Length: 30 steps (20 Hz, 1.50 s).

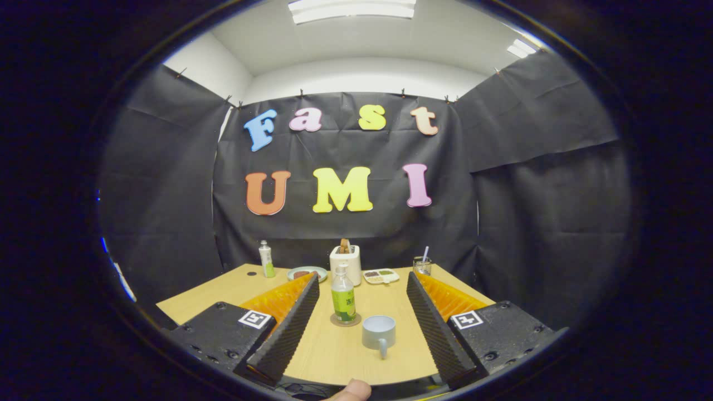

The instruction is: Take the bottle from table, then pour the juice into the cup, finally place the bottle on the coaster

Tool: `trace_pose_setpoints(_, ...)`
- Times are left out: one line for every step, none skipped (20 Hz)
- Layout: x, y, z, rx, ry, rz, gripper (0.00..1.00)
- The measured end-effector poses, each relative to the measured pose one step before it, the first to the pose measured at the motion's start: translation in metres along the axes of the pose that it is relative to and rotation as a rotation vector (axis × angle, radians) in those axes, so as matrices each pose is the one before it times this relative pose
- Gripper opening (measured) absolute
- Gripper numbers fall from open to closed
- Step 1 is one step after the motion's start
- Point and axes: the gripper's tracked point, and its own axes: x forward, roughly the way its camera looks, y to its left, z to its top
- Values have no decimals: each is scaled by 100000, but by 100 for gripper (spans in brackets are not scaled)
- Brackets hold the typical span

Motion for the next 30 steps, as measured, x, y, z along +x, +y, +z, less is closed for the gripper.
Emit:
trace_pose_setpoints(116,-215,-386,-74,330,-280,100)
trace_pose_setpoints(16,-28,-185,-685,-194,-133,100)
trace_pose_setpoints(127,-208,-163,-904,-242,-756,100)
trace_pose_setpoints(53,-138,-173,-1054,-58,-893,100)
trace_pose_setpoints(57,-8,-281,-993,-144,-311,100)
trace_pose_setpoints(42,109,-165,-820,-61,140,100)
trace_pose_setpoints(16,174,-118,-481,18,40,100)
trace_pose_setpoints(-28,114,-113,-199,105,372,100)
trace_pose_setpoints(138,64,-231,98,108,410,100)
trace_pose_setpoints(-10,90,-51,231,-3,311,100)
trace_pose_setpoints(73,10,-93,185,-177,51,100)
trace_pose_setpoints(-82,-28,-68,132,-173,-37,100)
trace_pose_setpoints(-25,8,-168,306,-108,155,100)
trace_pose_setpoints(60,22,-127,675,65,391,100)
trace_pose_setpoints(-31,148,-241,740,318,523,100)
trace_pose_setpoints(6,122,-78,446,180,618,100)
trace_pose_setpoints(47,-34,-60,8,-18,96,100)
trace_pose_setpoints(43,-9,6,-403,-107,-19,100)
trace_pose_setpoints(32,-55,-161,-535,-197,-123,100)
trace_pose_setpoints(-32,-10,20,-477,-143,-76,100)
trace_pose_setpoints(-87,8,-37,-334,-393,82,100)
trace_pose_setpoints(-119,90,114,48,-646,272,100)
trace_pose_setpoints(-63,53,-135,77,-227,164,100)
trace_pose_setpoints(30,58,-185,-29,-289,-214,100)
trace_pose_setpoints(-47,-32,9,99,-600,315,100)
trace_pose_setpoints(-22,158,49,-490,-589,470,100)
trace_pose_setpoints(-114,267,-52,-340,-564,726,100)
trace_pose_setpoints(-112,178,123,-548,-337,110,100)
trace_pose_setpoints(14,-161,5,-559,-317,-761,100)
trace_pose_setpoints(53,-69,36,-457,-362,-606,100)
